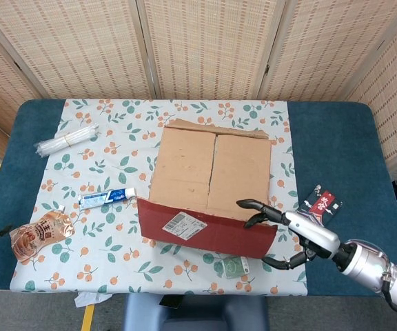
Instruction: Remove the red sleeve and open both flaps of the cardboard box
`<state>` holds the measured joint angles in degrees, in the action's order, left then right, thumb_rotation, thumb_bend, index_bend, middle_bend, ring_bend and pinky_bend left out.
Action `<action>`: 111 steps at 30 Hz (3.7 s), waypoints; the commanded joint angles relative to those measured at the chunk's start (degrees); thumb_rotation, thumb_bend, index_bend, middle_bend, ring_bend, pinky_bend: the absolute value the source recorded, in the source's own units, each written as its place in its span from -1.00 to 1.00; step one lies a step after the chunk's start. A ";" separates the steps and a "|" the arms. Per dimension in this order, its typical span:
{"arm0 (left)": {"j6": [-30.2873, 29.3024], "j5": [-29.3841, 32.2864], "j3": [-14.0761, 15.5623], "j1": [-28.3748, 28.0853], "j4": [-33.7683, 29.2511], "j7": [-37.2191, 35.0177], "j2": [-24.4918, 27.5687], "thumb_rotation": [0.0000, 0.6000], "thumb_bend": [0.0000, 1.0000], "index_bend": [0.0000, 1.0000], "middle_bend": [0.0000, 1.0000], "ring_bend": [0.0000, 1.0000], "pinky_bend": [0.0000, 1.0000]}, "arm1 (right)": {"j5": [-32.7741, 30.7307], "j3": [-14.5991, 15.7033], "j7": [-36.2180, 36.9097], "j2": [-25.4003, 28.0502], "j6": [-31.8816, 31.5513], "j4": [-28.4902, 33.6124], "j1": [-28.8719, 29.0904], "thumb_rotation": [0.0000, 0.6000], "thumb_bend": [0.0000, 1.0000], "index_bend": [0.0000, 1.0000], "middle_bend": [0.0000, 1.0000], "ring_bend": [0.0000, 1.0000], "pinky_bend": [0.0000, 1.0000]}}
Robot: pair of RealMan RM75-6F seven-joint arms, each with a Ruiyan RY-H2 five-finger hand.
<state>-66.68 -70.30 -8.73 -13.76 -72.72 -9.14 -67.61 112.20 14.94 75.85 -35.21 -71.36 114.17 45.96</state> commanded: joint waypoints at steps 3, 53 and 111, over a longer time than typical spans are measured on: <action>-0.20 -0.09 0.01 0.01 -0.23 0.23 0.00 1.00 -0.49 -1.00 -1.00 -1.00 -1.00 | 2.65 0.25 -2.29 1.05 -0.32 2.09 -2.01 1.00 -0.21 -0.89 -0.88 -0.59 -0.51; -0.57 -0.74 -0.09 0.03 -0.72 -1.39 0.60 1.00 -0.49 -1.00 -1.00 -1.00 -1.00 | -1.52 -11.65 -11.29 -0.09 10.36 2.59 -0.08 1.00 -0.21 -1.00 -0.99 -0.74 -0.73; 0.68 -1.18 0.07 0.46 -0.06 -6.65 1.93 1.00 -0.49 -1.00 -1.00 -1.00 -1.00 | -46.53 -23.80 -90.46 -32.83 40.42 -22.38 21.65 0.10 0.03 0.13 -0.94 -0.95 -1.00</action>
<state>-65.97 -71.46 -8.65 -13.31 -72.77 -15.74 -65.69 65.99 -9.00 -14.27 -67.75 -30.93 92.08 67.36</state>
